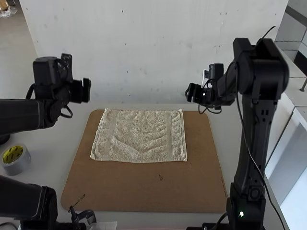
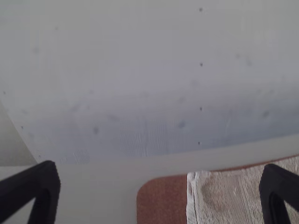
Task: Fold the towel.
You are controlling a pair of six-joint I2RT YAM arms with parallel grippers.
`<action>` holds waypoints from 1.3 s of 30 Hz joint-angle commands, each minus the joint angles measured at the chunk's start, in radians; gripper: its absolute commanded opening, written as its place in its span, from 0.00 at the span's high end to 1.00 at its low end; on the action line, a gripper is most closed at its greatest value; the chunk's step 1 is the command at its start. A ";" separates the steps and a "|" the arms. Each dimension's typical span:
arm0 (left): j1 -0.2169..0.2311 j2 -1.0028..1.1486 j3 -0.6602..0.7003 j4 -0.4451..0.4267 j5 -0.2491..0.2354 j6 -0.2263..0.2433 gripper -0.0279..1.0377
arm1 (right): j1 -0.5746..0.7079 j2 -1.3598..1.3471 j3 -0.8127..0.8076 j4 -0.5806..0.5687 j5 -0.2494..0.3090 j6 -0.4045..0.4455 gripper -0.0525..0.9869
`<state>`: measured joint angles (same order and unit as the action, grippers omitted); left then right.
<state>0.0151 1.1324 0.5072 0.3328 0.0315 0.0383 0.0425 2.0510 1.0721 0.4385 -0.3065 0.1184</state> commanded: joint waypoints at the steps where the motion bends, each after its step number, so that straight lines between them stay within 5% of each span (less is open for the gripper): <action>1: 0.023 -0.005 0.005 -0.017 0.031 0.005 0.05 | 0.033 0.072 0.092 -0.018 -0.071 0.069 0.03; 10: 0.075 -0.026 -0.018 -0.011 -0.010 -0.021 0.08 | 0.083 0.173 0.207 -0.184 -0.091 0.072 0.04; 33: 0.108 -0.005 -0.038 -0.028 -0.002 -0.015 0.08 | 0.088 0.258 0.273 -0.215 -0.174 0.153 0.18; 39: 0.121 0.009 -0.039 -0.023 0.002 -0.012 0.08 | 0.091 0.265 0.270 -0.195 -0.215 0.205 0.44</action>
<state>0.1265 1.1339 0.4652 0.3004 0.0299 0.0261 0.1223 2.2993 1.3258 0.2352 -0.4786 0.2825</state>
